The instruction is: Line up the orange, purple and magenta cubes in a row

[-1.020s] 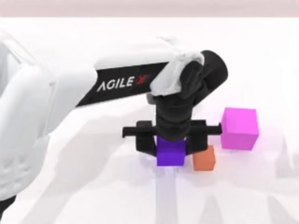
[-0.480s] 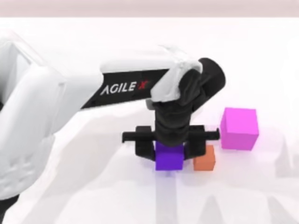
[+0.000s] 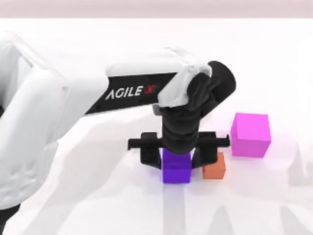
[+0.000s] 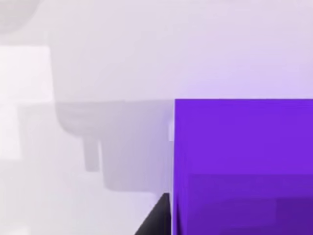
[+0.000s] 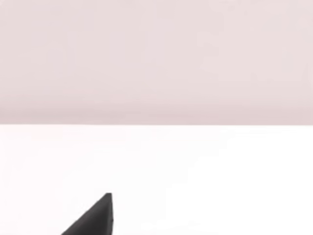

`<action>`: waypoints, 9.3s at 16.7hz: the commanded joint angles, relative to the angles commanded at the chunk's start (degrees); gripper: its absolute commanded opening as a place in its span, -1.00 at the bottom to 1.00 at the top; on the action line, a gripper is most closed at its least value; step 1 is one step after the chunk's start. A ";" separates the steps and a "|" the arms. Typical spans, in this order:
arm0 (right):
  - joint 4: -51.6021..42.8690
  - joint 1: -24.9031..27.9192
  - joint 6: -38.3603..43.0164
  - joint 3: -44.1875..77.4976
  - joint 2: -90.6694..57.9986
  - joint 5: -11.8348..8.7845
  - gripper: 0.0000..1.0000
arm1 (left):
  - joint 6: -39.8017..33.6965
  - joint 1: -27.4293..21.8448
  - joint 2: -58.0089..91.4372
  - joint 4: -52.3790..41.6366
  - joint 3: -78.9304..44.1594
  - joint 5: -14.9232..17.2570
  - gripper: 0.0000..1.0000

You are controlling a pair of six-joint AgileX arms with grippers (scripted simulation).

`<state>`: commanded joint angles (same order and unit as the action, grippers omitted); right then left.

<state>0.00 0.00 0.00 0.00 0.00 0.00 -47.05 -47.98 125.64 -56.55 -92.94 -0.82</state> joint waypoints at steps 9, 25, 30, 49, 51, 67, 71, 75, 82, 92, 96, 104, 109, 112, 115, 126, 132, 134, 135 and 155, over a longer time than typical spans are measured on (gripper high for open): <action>0.00 0.00 0.00 0.00 0.00 0.00 1.00 | 0.00 0.00 0.00 0.00 0.00 0.00 1.00; 0.00 0.00 0.00 0.00 0.00 0.00 1.00 | -0.29 0.52 -3.41 -13.96 -10.37 -0.04 1.00; -3.63 1.19 1.60 4.93 -4.97 0.06 1.00 | 0.98 3.39 -9.24 -10.28 -5.27 -0.38 1.00; -57.29 18.84 22.76 76.03 -97.88 0.13 1.00 | 34.77 40.85 -101.11 39.34 77.64 0.34 1.00; -61.25 20.22 24.50 82.03 -104.39 0.12 1.00 | 39.01 43.87 -110.33 45.00 83.70 0.51 1.00; -60.90 22.51 27.46 88.68 -117.82 0.11 1.00 | 47.05 49.13 -125.64 56.55 92.94 0.82 1.00; -51.26 22.62 27.62 82.53 -120.87 0.13 1.00 | 47.05 49.13 -125.64 56.55 92.94 0.82 1.00; -49.13 22.66 27.69 80.88 -121.75 0.14 1.00 | 47.05 49.13 -125.64 56.55 92.94 0.82 1.00; -49.13 22.66 27.69 80.88 -121.75 0.14 0.25 | 47.05 49.13 -125.64 56.55 92.94 0.82 1.00; -49.13 22.66 27.69 80.88 -121.75 0.14 -1.00 | 47.05 49.13 -125.64 56.55 92.94 0.82 1.00; -49.13 22.66 27.69 80.88 -121.75 0.14 -1.00 | 47.05 49.13 -125.64 56.55 92.94 0.82 1.00; -55.96 22.74 27.69 85.38 -119.02 0.40 -1.00 | 47.05 49.13 -125.64 56.55 92.94 0.82 1.00; -63.52 23.02 27.47 90.03 -116.03 0.34 -1.00 | 47.05 49.13 -125.64 56.55 92.94 0.82 1.00; -63.36 22.74 27.58 89.89 -116.25 0.32 -1.00 | 47.05 49.13 -125.64 56.55 92.94 0.82 1.00; -64.42 24.13 28.74 91.92 -117.61 0.35 -1.00 | 47.05 49.13 -125.64 56.55 92.94 0.82 1.00; -82.11 45.59 47.30 130.34 -138.79 0.47 -1.00 | 47.05 49.13 -125.64 56.55 92.94 0.82 1.00; -87.52 53.37 53.81 142.88 -144.89 0.66 -1.00 | 47.05 49.13 -125.64 56.55 92.94 0.82 1.00; -87.56 53.44 53.87 142.99 -144.94 0.66 -1.00 | 47.05 49.13 -125.64 56.55 92.94 0.82 1.00; -87.56 53.44 53.87 142.99 -144.94 0.66 -1.00 | 47.05 49.13 -125.64 56.55 92.94 0.82 1.00; -70.62 53.51 53.92 124.84 -143.74 0.64 -0.40 | 47.05 49.13 -125.64 56.55 92.94 0.82 1.00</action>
<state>-70.62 53.51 53.92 124.84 -143.74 0.64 0.00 1.15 0.00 0.00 0.00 0.00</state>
